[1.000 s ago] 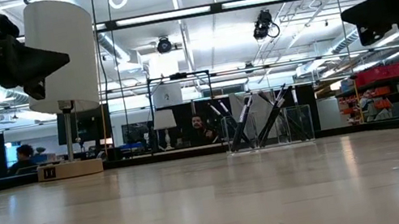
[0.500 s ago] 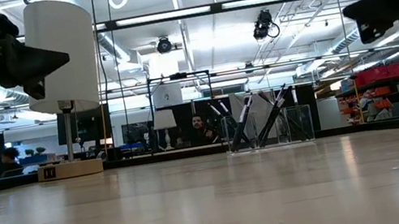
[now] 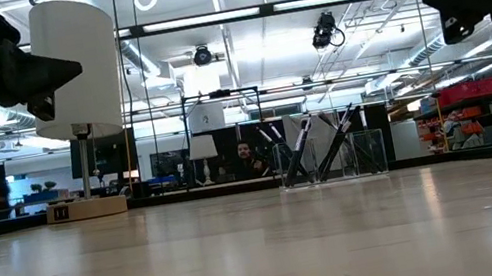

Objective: Put items in baskets/containers
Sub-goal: Return to Home Position

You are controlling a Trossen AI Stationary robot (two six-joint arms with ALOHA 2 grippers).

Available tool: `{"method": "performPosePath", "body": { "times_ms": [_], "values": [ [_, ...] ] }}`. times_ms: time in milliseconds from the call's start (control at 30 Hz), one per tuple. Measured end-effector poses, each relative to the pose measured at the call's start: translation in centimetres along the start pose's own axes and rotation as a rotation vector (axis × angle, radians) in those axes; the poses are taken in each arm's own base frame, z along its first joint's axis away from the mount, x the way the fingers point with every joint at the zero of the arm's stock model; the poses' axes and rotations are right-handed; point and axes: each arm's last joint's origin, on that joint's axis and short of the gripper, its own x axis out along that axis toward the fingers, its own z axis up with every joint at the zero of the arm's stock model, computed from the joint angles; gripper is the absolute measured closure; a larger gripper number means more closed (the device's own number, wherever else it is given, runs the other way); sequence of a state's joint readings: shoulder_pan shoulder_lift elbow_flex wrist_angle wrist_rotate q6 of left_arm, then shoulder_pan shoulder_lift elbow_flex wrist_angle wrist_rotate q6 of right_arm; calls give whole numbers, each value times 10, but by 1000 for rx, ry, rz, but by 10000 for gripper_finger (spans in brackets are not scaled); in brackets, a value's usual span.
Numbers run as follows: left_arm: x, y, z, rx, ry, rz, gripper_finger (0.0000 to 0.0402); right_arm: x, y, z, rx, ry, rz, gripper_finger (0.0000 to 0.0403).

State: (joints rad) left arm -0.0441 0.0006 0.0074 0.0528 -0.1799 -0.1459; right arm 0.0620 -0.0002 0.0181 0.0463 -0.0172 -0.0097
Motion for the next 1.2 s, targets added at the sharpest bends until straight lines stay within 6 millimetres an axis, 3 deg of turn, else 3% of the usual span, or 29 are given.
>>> {"method": "performPosePath", "body": {
  "times_ms": [1200],
  "values": [
    [0,-5,-1,-2,13,-52,397,0,0,0,1,3,-5,382]
  ]
}}
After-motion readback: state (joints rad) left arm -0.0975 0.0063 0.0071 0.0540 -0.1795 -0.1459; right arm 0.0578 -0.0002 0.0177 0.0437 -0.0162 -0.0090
